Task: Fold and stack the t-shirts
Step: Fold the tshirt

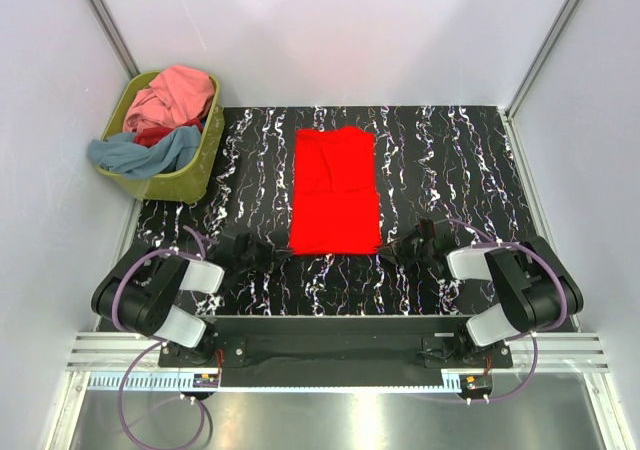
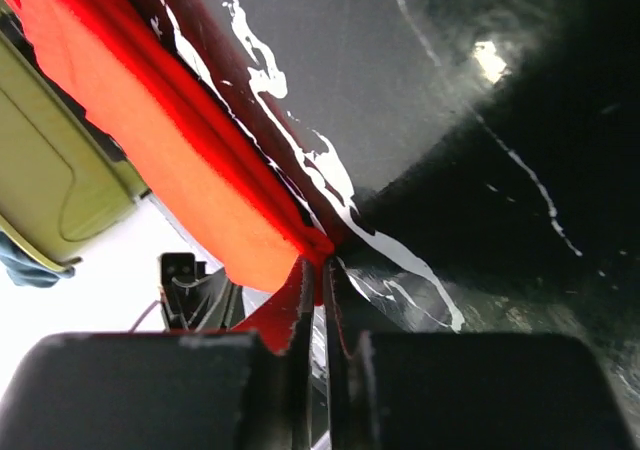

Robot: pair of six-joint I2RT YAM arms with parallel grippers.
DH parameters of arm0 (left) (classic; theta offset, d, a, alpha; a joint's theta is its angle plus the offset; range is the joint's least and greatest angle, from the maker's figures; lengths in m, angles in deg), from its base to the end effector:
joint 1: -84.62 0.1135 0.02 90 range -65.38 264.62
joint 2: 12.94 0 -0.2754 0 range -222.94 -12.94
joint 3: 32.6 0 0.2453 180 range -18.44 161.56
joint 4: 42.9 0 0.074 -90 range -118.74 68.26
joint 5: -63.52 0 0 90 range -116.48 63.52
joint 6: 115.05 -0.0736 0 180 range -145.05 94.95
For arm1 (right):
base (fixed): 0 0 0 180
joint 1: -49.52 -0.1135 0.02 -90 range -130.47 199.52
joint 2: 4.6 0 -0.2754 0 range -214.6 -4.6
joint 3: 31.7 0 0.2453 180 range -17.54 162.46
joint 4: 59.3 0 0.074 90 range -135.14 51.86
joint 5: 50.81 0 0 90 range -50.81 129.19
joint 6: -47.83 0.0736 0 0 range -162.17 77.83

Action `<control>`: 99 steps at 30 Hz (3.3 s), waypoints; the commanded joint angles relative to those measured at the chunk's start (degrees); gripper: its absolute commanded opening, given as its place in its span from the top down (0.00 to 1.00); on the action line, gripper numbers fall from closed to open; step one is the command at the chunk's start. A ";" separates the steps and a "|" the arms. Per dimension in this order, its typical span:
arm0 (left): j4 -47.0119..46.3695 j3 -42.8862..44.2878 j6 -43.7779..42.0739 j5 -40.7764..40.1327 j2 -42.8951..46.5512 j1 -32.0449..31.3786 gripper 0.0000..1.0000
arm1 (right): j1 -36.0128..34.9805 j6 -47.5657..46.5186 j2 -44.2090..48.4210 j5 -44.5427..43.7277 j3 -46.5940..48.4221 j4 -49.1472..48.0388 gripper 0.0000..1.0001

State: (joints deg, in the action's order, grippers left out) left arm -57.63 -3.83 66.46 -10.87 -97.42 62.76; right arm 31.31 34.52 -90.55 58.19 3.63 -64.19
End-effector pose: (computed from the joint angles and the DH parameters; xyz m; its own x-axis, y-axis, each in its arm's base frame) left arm 0.2164 -0.1081 0.0899 -0.5309 -0.8244 0.1963 -0.6228 0.2225 -0.7500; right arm 0.2361 0.1029 0.0958 -0.6542 0.7534 0.0662 0.5442 0.4082 0.7330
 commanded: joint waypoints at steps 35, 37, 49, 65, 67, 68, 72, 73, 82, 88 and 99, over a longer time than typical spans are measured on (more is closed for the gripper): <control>70.46 3.39 -5.02 6.18 78.17 -4.32 1.00 | -1.73 -6.81 66.36 15.01 3.53 72.57 1.00; 70.37 5.07 -5.72 5.48 75.37 -4.24 1.00 | -1.73 -7.07 65.65 14.57 4.66 72.49 1.00; 59.92 28.18 -19.52 -1.28 40.57 -4.15 1.00 | -1.38 -16.04 37.29 13.77 21.00 62.05 1.00; 52.35 61.05 -30.59 7.14 -3.38 6.83 1.00 | 12.85 -29.31 -6.48 25.11 48.69 56.93 1.00; 52.35 65.78 -32.17 8.98 -9.36 7.98 1.00 | 13.29 -30.80 -11.92 25.90 52.73 56.93 1.00; 52.35 67.20 -32.35 9.78 -11.38 8.33 1.00 | 13.64 -30.98 -13.70 26.69 53.88 57.02 1.00; 52.44 72.83 -32.79 13.03 -21.23 8.86 1.00 | 14.79 -31.51 -19.33 27.23 57.32 56.93 1.00; 52.44 74.23 -32.79 14.25 -22.72 8.86 1.00 | 14.96 -31.51 -20.38 27.05 57.32 56.76 1.00; 52.61 83.38 -36.57 16.30 -33.99 9.04 1.00 | 17.87 -33.97 -26.53 27.40 58.37 55.70 0.99; 52.61 85.49 -37.89 15.76 -37.50 9.56 1.00 | 17.87 -35.73 -33.22 27.58 64.52 55.35 0.94; 60.43 99.21 -53.94 9.62 -41.48 10.27 0.66 | 21.64 -43.00 -42.19 24.95 80.32 59.46 0.47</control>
State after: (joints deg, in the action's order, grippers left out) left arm 0.29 90.50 21.96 2.45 -143.50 72.53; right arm 52.33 -3.21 -133.02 84.81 77.50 -7.32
